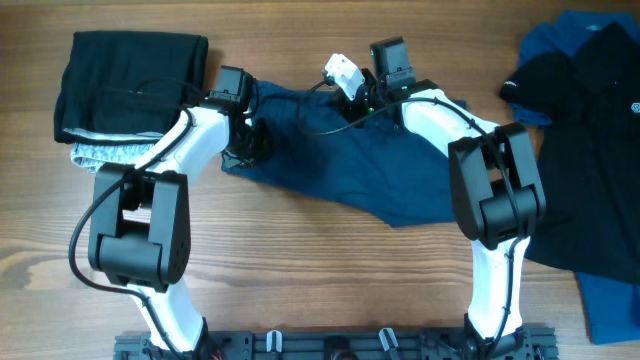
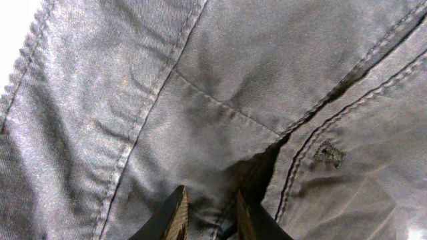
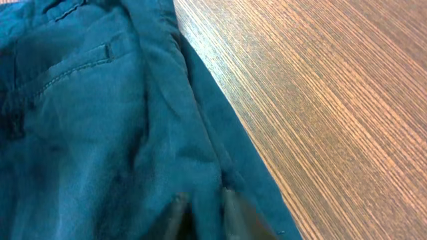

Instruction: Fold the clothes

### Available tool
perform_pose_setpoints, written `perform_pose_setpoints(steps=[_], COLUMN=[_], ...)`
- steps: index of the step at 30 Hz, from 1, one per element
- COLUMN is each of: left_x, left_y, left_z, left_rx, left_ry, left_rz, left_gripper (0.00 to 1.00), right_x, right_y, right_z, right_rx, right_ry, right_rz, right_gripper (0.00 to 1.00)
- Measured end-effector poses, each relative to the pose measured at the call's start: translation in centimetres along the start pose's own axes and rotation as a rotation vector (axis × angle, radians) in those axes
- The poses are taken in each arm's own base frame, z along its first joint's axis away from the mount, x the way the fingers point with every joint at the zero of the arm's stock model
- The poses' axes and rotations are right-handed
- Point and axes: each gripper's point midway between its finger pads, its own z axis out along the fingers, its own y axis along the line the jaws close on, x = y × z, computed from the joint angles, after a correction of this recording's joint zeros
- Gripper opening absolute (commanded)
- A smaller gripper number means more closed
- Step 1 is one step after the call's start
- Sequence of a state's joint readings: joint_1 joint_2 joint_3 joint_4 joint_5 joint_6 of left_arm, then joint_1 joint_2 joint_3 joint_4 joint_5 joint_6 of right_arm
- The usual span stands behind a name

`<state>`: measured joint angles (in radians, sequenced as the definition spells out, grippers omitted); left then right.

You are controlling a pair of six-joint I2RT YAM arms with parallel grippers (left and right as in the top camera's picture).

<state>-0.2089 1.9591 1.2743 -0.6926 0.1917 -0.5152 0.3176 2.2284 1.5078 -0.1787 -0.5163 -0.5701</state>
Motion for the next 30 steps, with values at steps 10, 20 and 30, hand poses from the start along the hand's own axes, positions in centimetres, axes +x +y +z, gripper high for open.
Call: perform_pose_setpoints(steps=[10, 20, 30], left_x=[0.0, 0.0, 0.0], left_y=[0.0, 0.0, 0.2], left_z=[0.0, 0.0, 0.0], left_rx=[0.0, 0.0, -0.008], left_ry=[0.0, 0.0, -0.001], left_rz=[0.0, 0.0, -0.001], left_gripper=[0.25, 0.24, 0.26], right_x=[1.1, -0.9, -0.6], right_y=[-0.1, -3.3, -5.0], right_z=[0.9, 0.6, -2.5], right_rx=[-0.002, 0.137, 0.176], right_ry=[0.013, -0.061, -0.046], right_rz=[0.033, 0.08, 0.276], right_gripper=[0.04, 0.06, 0.24])
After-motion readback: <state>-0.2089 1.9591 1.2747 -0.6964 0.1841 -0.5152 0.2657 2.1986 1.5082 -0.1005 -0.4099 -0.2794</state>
